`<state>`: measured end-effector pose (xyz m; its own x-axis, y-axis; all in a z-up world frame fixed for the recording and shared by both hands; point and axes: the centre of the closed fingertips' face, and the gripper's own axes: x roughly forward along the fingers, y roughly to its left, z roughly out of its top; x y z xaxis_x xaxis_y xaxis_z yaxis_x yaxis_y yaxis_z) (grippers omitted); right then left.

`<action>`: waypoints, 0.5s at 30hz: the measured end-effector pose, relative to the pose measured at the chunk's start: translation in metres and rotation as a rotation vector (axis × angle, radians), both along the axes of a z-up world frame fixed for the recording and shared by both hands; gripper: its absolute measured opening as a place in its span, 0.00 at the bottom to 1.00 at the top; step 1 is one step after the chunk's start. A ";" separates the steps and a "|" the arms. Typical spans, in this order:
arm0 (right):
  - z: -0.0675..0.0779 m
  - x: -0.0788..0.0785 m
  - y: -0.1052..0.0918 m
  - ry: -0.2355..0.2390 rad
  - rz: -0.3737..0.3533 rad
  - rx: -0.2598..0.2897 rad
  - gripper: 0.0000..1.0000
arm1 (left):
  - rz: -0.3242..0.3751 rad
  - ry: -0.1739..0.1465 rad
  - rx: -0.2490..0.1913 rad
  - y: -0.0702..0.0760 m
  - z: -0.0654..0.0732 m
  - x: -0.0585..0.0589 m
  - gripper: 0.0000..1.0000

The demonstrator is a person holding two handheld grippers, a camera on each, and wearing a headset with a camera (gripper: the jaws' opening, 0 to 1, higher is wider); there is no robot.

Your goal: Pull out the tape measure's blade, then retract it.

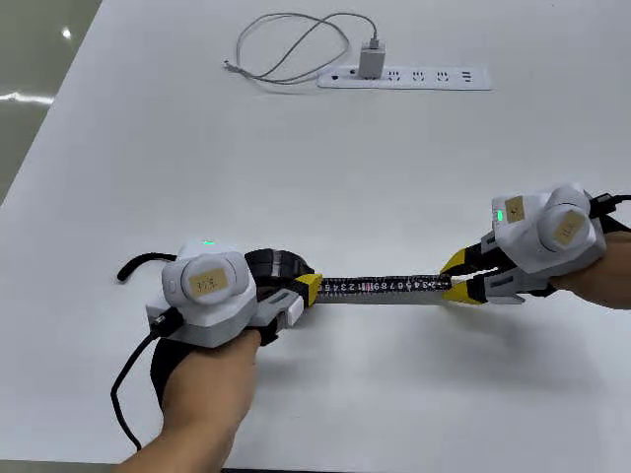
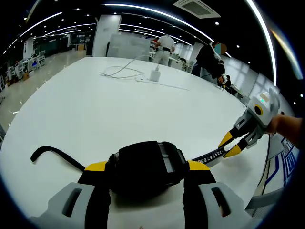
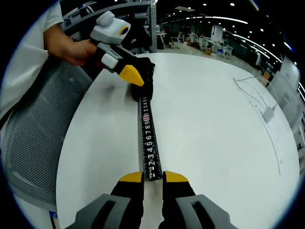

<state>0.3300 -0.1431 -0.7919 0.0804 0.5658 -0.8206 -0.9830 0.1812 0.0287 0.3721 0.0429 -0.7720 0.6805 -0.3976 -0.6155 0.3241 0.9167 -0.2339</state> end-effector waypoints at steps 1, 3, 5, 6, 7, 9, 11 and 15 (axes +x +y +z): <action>0.000 0.000 0.001 0.000 0.000 0.002 0.10 | -0.002 -0.001 0.001 0.000 0.000 0.000 0.57; 0.000 0.001 0.005 -0.001 0.002 0.006 0.10 | -0.001 -0.001 -0.002 0.000 0.000 0.000 0.57; -0.001 0.003 0.007 -0.004 0.003 0.010 0.10 | -0.004 -0.002 0.000 0.000 0.000 0.000 0.57; 0.000 0.003 0.011 -0.003 0.002 0.018 0.10 | -0.003 -0.001 -0.002 0.000 0.000 0.000 0.57; 0.000 0.003 0.013 -0.003 0.004 0.020 0.10 | -0.003 -0.001 -0.003 0.000 0.000 0.000 0.57; 0.000 0.004 0.018 -0.003 0.006 0.026 0.10 | -0.003 -0.001 -0.005 0.000 0.000 0.000 0.57; -0.001 0.003 0.022 -0.002 0.010 0.028 0.10 | -0.005 -0.002 -0.003 0.000 0.000 0.000 0.57; 0.000 0.004 0.030 0.000 0.013 0.039 0.10 | -0.004 -0.001 -0.006 0.000 0.000 0.000 0.57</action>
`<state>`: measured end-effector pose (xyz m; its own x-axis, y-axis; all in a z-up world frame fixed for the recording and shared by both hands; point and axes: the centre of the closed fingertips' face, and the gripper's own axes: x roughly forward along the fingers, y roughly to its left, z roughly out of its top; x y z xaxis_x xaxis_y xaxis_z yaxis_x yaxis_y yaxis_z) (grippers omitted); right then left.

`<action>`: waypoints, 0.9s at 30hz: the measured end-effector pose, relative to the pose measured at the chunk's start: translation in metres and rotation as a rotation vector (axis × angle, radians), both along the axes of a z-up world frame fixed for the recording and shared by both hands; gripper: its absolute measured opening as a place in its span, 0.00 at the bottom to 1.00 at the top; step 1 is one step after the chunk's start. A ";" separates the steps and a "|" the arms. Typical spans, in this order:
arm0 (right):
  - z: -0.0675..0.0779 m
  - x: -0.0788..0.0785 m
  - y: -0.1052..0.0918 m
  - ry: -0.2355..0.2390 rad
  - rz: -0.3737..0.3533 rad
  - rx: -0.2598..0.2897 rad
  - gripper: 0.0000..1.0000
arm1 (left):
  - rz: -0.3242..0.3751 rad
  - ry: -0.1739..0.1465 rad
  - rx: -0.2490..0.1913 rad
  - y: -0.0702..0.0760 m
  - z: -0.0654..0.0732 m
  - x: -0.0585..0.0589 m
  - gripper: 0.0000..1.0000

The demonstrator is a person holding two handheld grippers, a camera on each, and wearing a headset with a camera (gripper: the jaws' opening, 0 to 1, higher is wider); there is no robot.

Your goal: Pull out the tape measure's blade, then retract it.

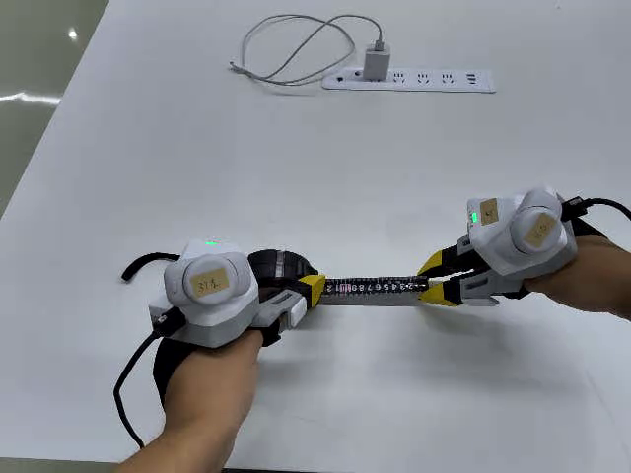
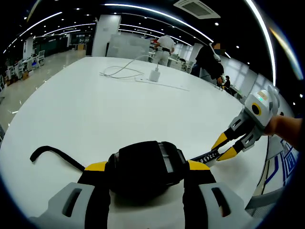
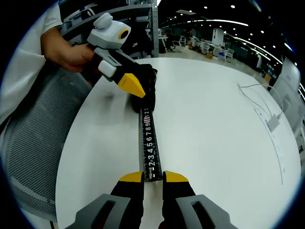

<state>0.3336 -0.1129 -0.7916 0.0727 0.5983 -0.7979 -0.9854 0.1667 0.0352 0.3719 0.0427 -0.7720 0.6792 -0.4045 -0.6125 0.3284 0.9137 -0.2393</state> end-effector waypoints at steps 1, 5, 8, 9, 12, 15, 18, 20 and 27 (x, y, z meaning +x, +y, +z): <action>0.000 0.000 0.001 -0.001 0.001 0.001 0.10 | 0.000 0.000 -0.001 0.000 0.000 0.000 0.57; -0.001 0.000 0.008 0.000 0.004 0.008 0.11 | -0.002 -0.001 -0.001 0.000 0.000 0.000 0.57; -0.004 0.001 0.012 0.001 0.004 0.015 0.11 | -0.003 -0.001 -0.002 0.000 0.000 0.000 0.57; -0.004 0.001 0.015 0.003 0.003 0.018 0.11 | -0.003 0.000 -0.003 0.000 0.000 0.000 0.57; -0.005 0.002 0.021 0.007 0.004 0.027 0.11 | -0.003 -0.001 -0.003 0.000 0.000 0.000 0.57; -0.005 0.002 0.028 0.011 0.004 0.037 0.11 | -0.005 0.001 -0.003 0.000 0.000 0.000 0.58; -0.005 0.003 0.035 0.012 0.003 0.049 0.11 | -0.004 0.000 -0.006 0.000 0.000 0.000 0.58; -0.006 0.003 0.040 0.013 0.007 0.052 0.11 | -0.004 0.001 -0.007 0.000 0.000 0.000 0.58; -0.009 0.005 0.055 0.014 0.009 0.071 0.11 | -0.005 0.002 -0.009 -0.001 0.000 0.000 0.58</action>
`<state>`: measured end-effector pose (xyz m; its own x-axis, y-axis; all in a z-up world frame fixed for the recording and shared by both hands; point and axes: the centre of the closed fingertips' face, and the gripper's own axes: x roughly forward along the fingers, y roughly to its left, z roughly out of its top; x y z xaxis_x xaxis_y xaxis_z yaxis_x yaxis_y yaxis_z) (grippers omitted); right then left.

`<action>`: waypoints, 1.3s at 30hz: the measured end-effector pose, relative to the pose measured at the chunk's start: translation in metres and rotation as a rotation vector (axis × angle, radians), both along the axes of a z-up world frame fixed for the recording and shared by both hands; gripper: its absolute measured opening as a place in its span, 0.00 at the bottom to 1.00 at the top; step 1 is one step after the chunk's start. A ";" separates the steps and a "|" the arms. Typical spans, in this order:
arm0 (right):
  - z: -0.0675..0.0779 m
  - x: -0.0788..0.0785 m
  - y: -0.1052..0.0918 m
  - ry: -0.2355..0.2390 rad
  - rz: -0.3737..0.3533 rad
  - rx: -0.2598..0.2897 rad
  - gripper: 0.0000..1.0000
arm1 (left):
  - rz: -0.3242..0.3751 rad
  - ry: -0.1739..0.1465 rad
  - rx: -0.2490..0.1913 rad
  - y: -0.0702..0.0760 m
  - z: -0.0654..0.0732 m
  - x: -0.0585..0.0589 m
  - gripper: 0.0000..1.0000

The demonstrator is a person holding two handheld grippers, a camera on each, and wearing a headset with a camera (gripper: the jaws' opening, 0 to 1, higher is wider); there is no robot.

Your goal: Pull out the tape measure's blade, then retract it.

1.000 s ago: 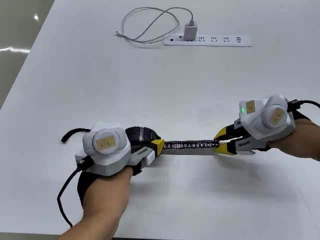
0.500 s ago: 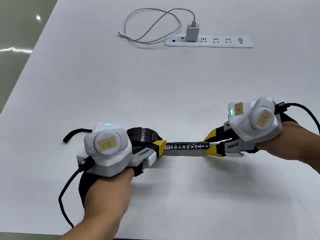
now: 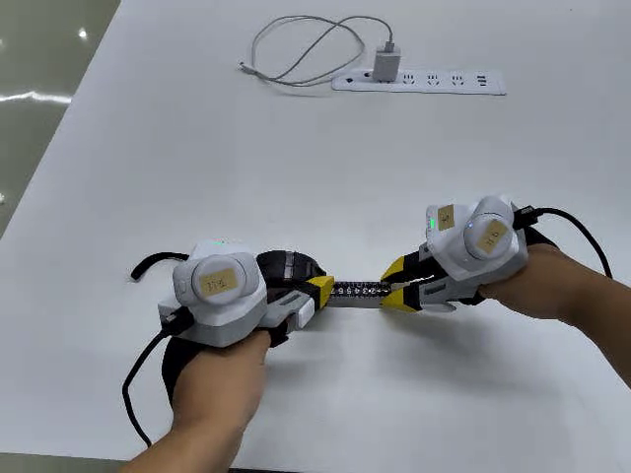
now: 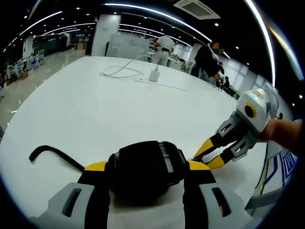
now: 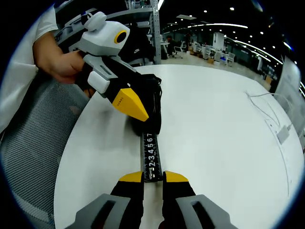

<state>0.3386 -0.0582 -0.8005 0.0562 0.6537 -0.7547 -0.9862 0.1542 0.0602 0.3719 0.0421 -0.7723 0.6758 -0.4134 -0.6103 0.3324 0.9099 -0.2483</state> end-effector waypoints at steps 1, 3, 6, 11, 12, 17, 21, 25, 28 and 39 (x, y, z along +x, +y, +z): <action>0.000 0.000 0.001 0.001 -0.001 0.002 0.11 | 0.000 0.001 0.000 0.000 0.000 0.000 0.58; -0.001 0.001 0.005 0.001 0.000 0.007 0.11 | 0.000 0.001 -0.001 0.000 0.000 0.000 0.58; -0.002 0.002 0.008 0.002 0.001 0.010 0.11 | -0.001 0.001 0.000 0.000 0.000 0.000 0.58; -0.002 0.003 0.015 0.003 0.003 0.018 0.11 | -0.001 0.002 -0.003 0.000 -0.001 0.000 0.58; -0.002 0.003 0.017 0.002 0.004 0.019 0.11 | 0.000 0.002 -0.003 0.000 -0.001 0.000 0.58; -0.003 0.004 0.022 0.004 0.003 0.028 0.11 | -0.002 0.003 -0.005 0.000 -0.001 0.000 0.58; -0.003 0.004 0.027 0.005 -0.001 0.035 0.11 | -0.002 0.003 -0.006 0.000 -0.001 0.000 0.58; -0.003 0.004 0.031 0.005 -0.006 0.045 0.11 | 0.000 0.003 -0.008 0.000 -0.002 0.000 0.58; -0.002 0.004 0.035 0.004 -0.006 0.048 0.11 | 0.000 0.003 -0.009 -0.001 -0.002 0.000 0.58; -0.002 0.005 0.052 0.004 -0.005 0.072 0.11 | 0.000 0.003 -0.016 0.000 -0.001 0.000 0.58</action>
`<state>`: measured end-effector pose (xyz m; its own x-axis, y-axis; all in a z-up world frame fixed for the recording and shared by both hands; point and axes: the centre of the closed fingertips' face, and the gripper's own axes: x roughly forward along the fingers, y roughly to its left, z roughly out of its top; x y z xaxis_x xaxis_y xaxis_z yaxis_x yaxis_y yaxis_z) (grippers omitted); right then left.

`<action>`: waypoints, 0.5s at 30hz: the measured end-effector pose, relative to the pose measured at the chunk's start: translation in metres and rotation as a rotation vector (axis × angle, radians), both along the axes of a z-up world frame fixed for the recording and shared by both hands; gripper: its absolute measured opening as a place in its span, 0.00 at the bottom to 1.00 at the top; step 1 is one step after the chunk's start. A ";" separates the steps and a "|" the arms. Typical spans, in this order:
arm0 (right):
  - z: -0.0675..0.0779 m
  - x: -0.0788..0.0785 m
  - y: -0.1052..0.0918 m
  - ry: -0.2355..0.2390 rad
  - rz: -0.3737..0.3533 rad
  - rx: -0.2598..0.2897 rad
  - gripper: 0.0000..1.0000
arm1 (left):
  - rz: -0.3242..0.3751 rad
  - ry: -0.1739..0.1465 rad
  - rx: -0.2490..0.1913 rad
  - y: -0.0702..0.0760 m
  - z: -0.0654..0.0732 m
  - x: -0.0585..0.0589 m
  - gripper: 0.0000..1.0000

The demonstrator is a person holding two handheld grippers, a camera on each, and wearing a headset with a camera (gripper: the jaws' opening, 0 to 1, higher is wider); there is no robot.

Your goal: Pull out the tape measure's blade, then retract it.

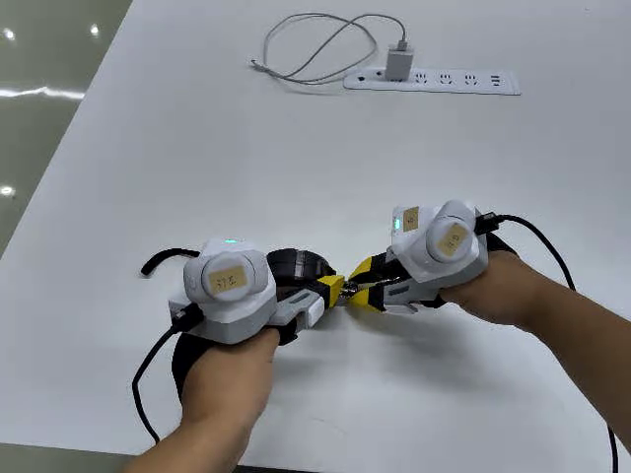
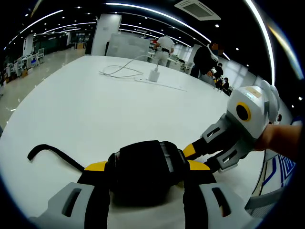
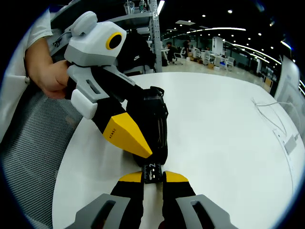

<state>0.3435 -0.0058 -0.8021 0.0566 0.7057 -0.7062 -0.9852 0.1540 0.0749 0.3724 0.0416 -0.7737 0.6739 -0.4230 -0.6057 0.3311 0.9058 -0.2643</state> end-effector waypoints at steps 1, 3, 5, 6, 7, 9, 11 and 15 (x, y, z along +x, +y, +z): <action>0.000 0.000 0.002 0.000 0.000 0.002 0.11 | 0.000 0.000 0.000 0.000 0.000 0.000 0.58; 0.000 0.001 0.005 -0.002 0.002 0.005 0.11 | 0.000 -0.001 -0.001 0.000 0.000 0.000 0.58; 0.000 0.001 0.006 -0.004 0.003 0.006 0.11 | 0.000 -0.003 -0.001 0.000 0.000 0.000 0.58; 0.000 0.001 0.006 -0.004 0.003 0.007 0.11 | 0.001 -0.003 -0.001 0.000 0.000 0.000 0.58; 0.000 0.001 0.006 -0.003 0.002 0.007 0.11 | 0.001 -0.004 -0.002 0.000 0.000 0.000 0.58; 0.000 0.001 0.006 -0.001 -0.003 0.009 0.11 | 0.002 -0.004 -0.003 0.000 0.000 0.000 0.58; -0.001 0.001 0.006 -0.005 -0.004 0.008 0.11 | 0.003 -0.005 -0.004 0.000 0.000 0.000 0.58; -0.001 0.001 0.007 -0.011 0.000 0.006 0.11 | 0.001 -0.005 -0.006 0.000 0.000 0.000 0.59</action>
